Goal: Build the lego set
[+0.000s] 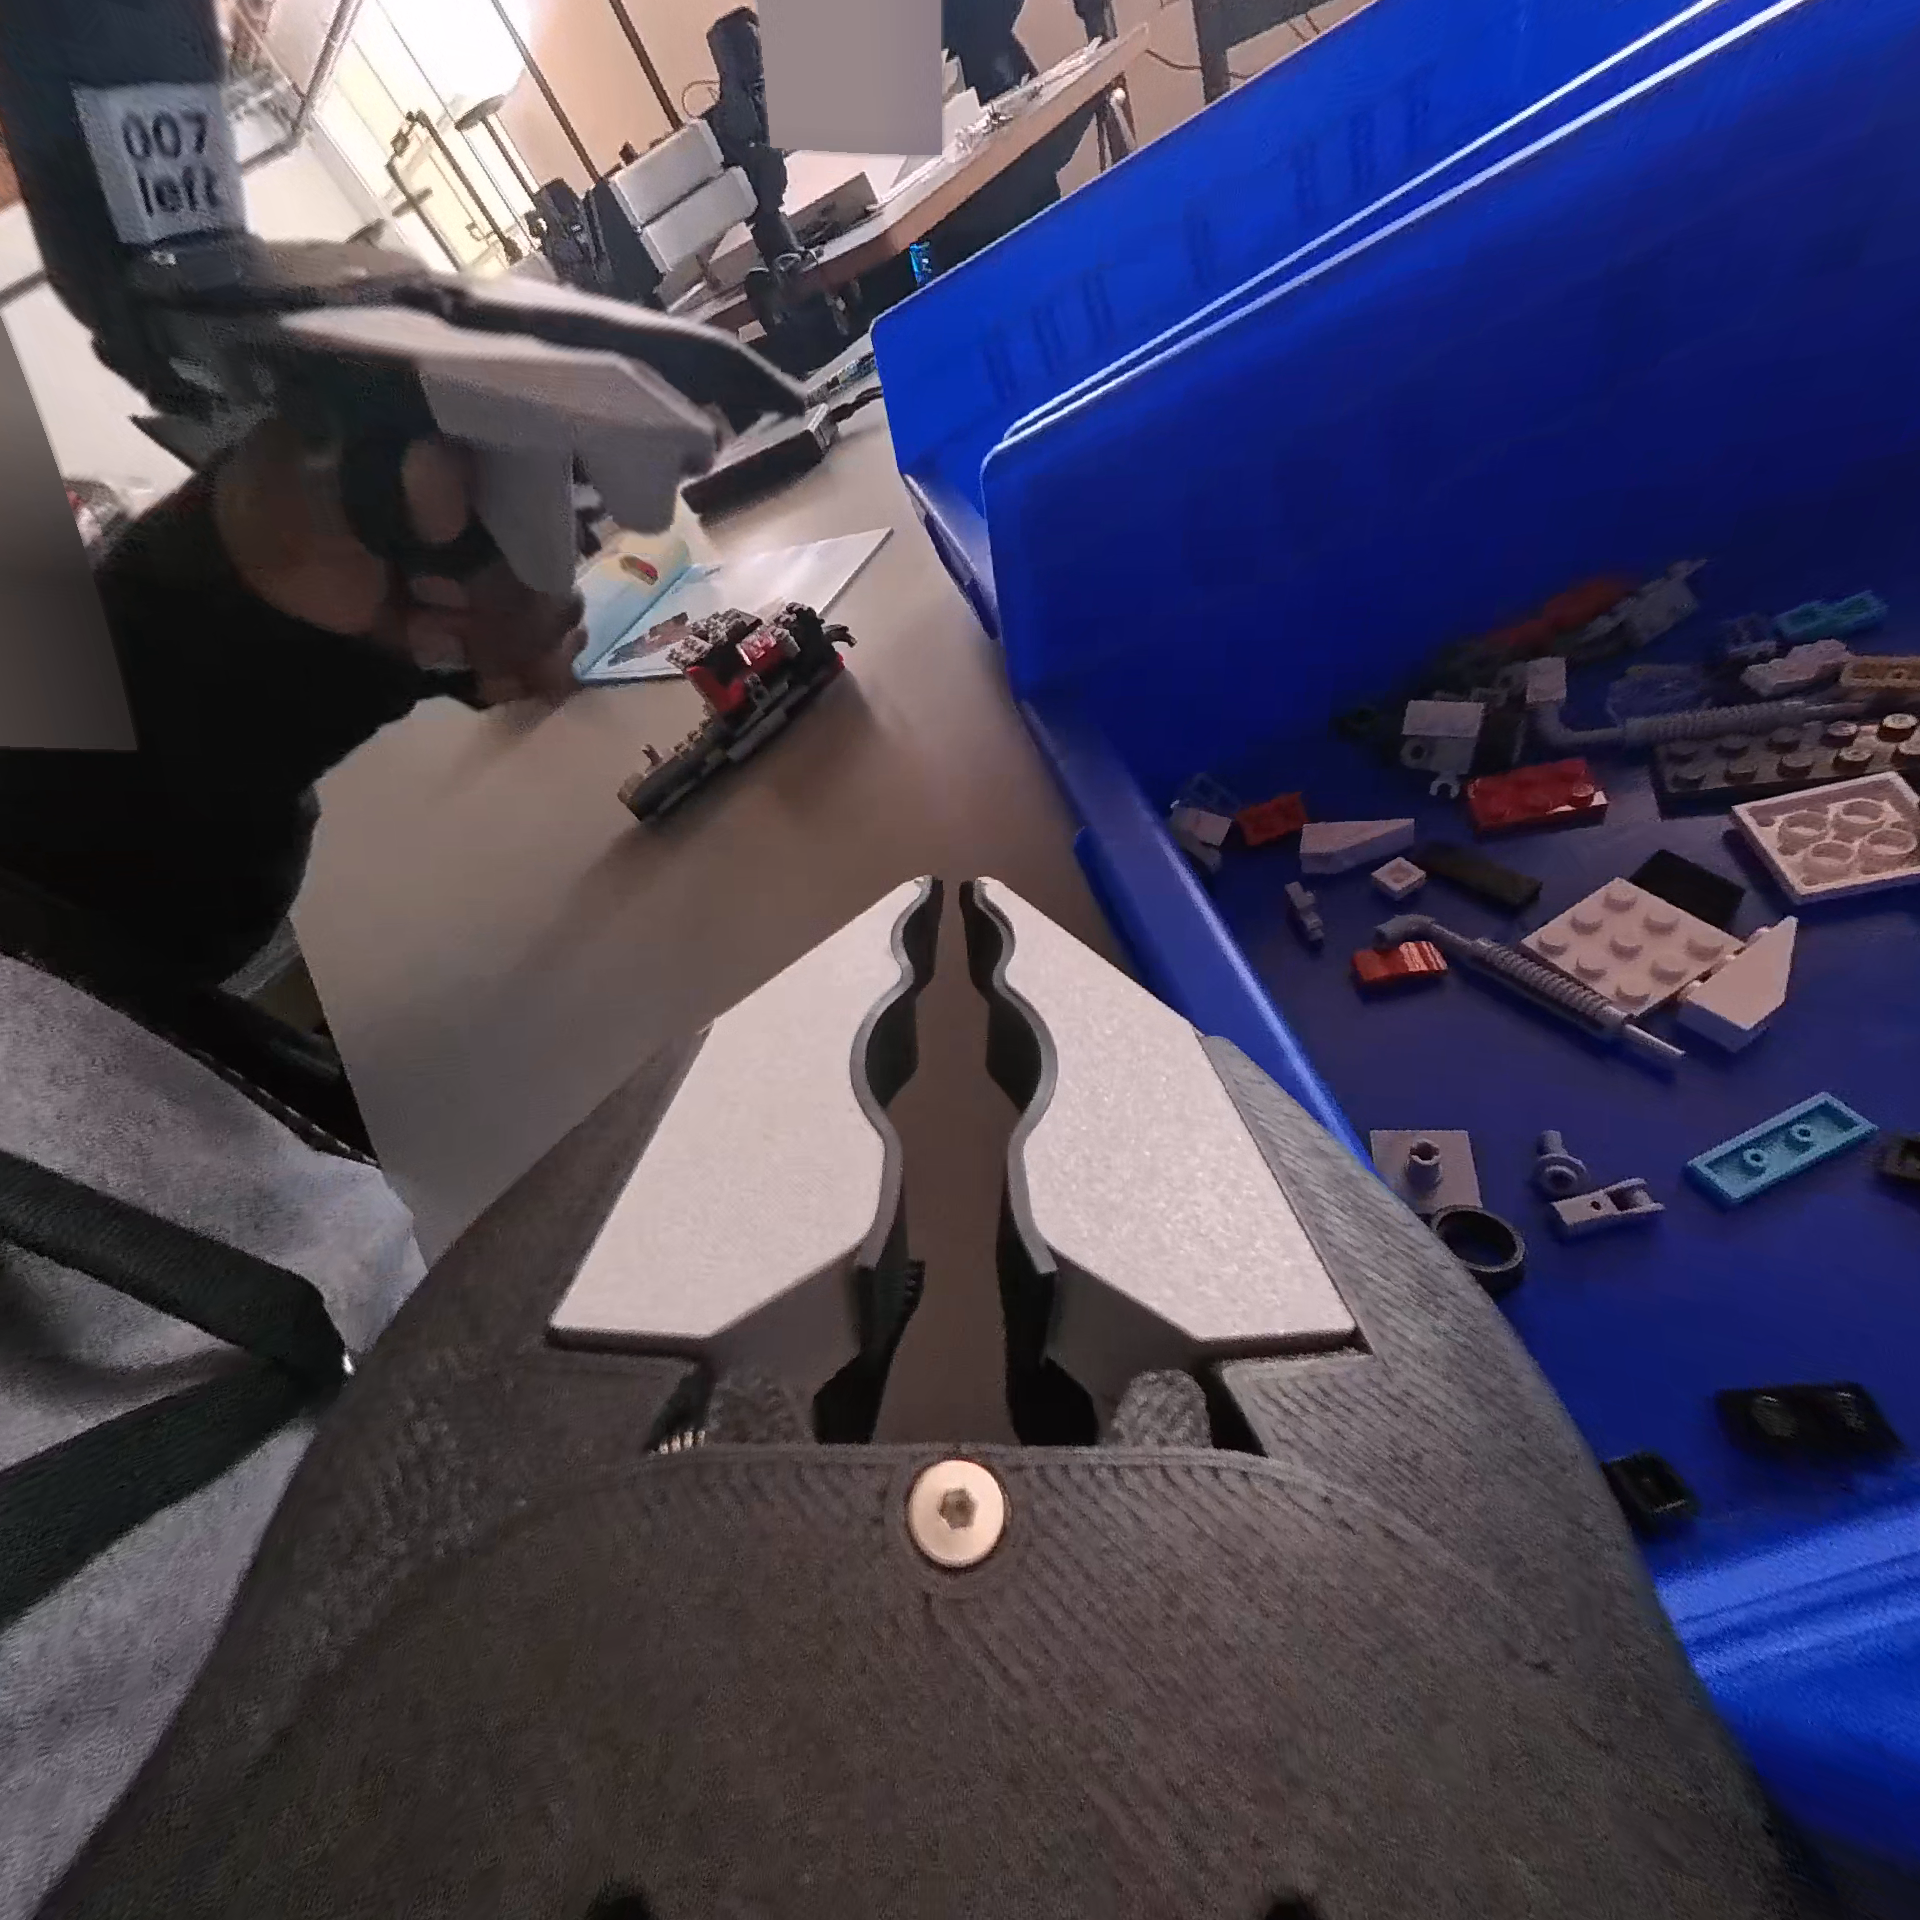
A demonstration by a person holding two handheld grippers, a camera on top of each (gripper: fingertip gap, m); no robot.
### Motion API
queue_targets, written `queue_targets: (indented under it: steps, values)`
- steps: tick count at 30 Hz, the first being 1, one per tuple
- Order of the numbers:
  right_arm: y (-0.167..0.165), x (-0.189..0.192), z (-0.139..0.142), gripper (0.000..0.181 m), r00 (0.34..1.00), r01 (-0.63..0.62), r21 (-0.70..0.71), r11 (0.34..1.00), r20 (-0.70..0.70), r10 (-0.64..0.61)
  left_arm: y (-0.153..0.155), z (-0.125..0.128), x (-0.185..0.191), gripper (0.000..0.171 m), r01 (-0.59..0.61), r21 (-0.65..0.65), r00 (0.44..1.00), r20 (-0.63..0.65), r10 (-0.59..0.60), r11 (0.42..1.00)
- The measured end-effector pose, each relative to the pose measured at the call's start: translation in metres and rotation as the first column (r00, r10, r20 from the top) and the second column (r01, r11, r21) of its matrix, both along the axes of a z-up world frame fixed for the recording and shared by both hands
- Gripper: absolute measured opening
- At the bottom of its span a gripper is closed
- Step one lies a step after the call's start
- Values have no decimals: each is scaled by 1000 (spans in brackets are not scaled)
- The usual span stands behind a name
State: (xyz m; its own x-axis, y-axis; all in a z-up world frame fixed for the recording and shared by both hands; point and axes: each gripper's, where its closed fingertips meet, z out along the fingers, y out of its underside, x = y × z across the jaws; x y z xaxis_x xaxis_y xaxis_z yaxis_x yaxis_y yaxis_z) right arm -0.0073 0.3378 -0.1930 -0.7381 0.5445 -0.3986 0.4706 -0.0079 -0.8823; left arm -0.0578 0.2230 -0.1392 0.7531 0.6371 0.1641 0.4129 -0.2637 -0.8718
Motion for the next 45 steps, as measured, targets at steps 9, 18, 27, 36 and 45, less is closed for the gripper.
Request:
queue_targets:
  steps: [9,18,27,36,45]
  values:
    - [3,0,5,3,1000,11,-33,999,-13,-11,33,13,-15,52,67,27,997,20,-68,997]
    - [3,0,6,3,1000,3,-40,999,-12,-3,40,-1,7,53,100,34,994,49,-101,994]
    - [5,2,10,2,1000,3,-61,998,-30,-5,78,34,-7,49,227,-34,974,-16,-227,973]
    - [9,22,28,2,995,-24,-164,986,-102,7,222,31,-37,35,631,-305,766,95,-636,714]
    - [16,35,37,3,992,-45,-231,972,-122,17,270,-80,-52,21,790,-487,570,358,-740,372]
